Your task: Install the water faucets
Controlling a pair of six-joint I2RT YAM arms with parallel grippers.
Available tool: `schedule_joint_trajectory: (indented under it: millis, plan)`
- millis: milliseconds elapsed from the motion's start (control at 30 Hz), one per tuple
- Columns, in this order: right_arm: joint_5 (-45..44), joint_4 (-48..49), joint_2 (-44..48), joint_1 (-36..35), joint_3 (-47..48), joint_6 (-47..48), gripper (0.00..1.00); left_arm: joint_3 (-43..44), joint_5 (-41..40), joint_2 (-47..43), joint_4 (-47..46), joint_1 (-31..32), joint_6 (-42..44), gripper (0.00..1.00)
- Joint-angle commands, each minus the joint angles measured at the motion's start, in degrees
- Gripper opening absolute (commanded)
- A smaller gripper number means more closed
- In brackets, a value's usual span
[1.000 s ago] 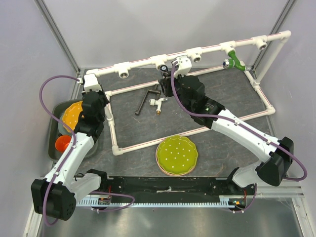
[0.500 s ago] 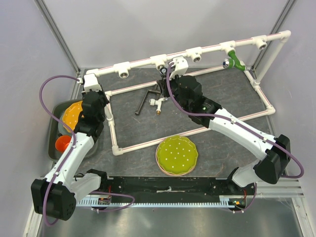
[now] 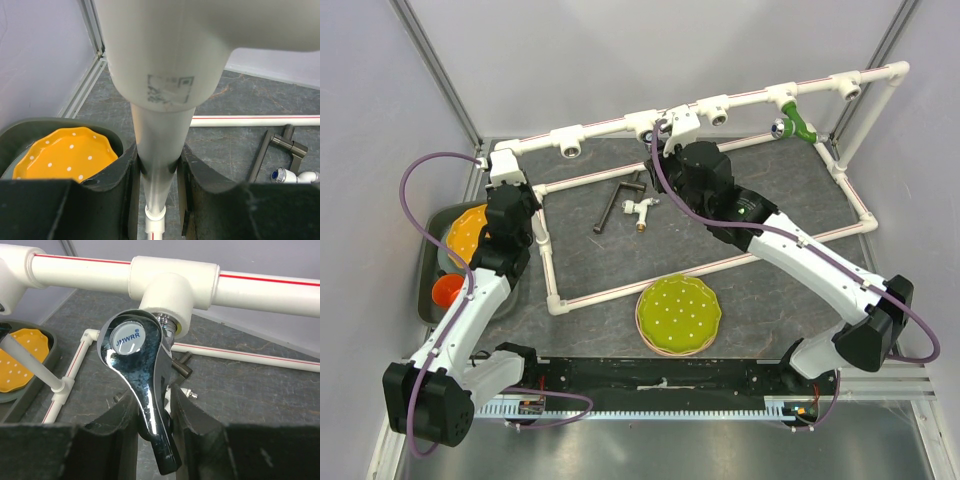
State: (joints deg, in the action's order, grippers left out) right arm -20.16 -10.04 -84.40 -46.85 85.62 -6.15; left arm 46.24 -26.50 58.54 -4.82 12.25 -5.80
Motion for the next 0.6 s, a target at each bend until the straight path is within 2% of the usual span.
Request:
schedule_joint_trajectory:
  millis: [0,567]
  plan:
    - [-3.0,-0.2,-1.1,1.8,4.6,0.3,0.0,1.7,-0.7,-1.6,1.5,0.2,-5.2,0.02]
    - [-1.4,2.1,-0.3,3.0,3.6,-6.1,0.0,1.8,-0.4,-1.9,1.5,0.1,-5.2,0.02]
